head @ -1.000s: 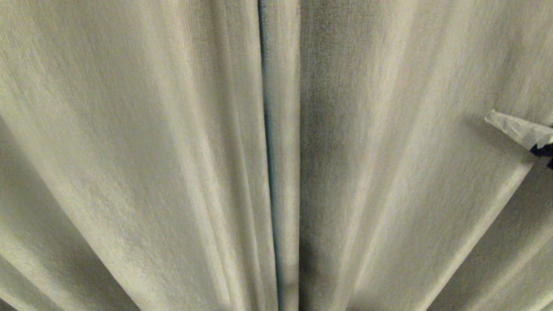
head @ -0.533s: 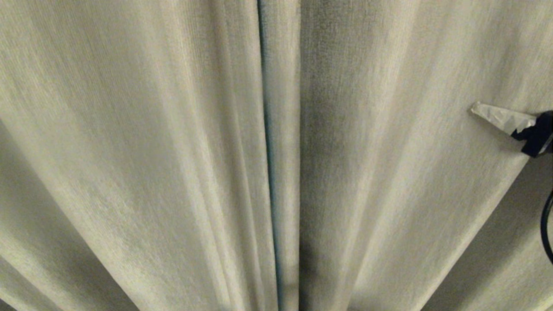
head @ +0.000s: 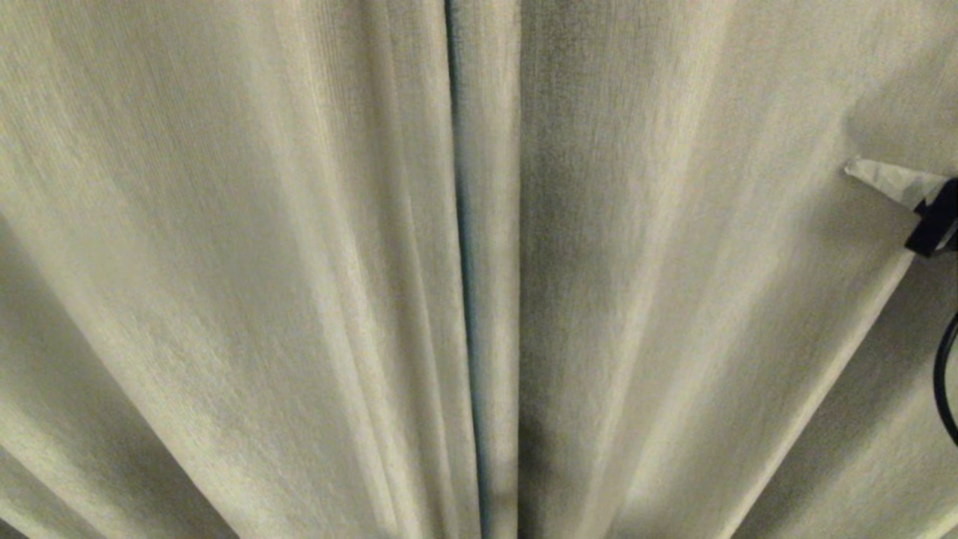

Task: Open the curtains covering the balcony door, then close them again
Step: Pull the outer curtains open on both sides

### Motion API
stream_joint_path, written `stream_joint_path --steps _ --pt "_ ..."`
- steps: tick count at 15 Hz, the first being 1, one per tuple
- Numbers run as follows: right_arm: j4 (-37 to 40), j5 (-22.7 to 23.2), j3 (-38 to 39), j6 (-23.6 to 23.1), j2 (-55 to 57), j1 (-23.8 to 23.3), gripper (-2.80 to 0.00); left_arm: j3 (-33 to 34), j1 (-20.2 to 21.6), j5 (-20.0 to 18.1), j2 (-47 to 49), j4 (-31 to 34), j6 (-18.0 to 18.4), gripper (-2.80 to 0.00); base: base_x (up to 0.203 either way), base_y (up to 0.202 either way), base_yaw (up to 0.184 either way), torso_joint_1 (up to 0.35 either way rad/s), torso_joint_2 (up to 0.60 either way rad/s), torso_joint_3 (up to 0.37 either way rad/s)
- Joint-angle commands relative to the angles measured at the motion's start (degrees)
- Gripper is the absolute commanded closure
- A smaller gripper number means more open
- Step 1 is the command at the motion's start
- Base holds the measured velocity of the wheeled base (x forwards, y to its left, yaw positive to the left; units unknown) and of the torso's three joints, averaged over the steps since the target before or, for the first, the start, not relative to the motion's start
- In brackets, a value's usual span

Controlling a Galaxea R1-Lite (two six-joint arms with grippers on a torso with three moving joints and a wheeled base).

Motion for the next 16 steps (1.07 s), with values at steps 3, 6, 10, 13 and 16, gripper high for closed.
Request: stream_joint_path --steps 3,6,10,13,16 --pt "-0.4 0.1 -2.1 1.1 -0.1 -0.1 0.00 -0.1 0.0 0.0 0.0 0.0 0.0 0.00 0.000 0.000 0.000 0.000 0.00 0.000" --pt "-0.4 0.0 -2.3 1.4 -0.6 -0.7 0.00 -0.1 0.0 0.0 0.0 0.0 0.0 0.00 0.000 0.000 0.000 0.000 0.00 0.000" --pt "-0.4 -0.4 -2.9 1.4 -1.0 -7.0 0.00 0.0 0.0 0.0 0.0 0.0 0.0 0.00 0.000 0.000 0.000 0.000 0.00 0.000" --pt "0.0 -0.5 -5.4 1.5 -0.5 -13.6 0.00 -0.1 0.0 0.0 0.0 0.0 0.0 0.00 0.000 0.000 0.000 0.000 0.00 0.000" --pt "0.5 -0.3 -7.3 2.6 0.0 -20.1 0.00 0.0 0.0 0.0 0.0 0.0 0.0 0.00 0.000 0.000 0.000 0.000 0.00 0.000"
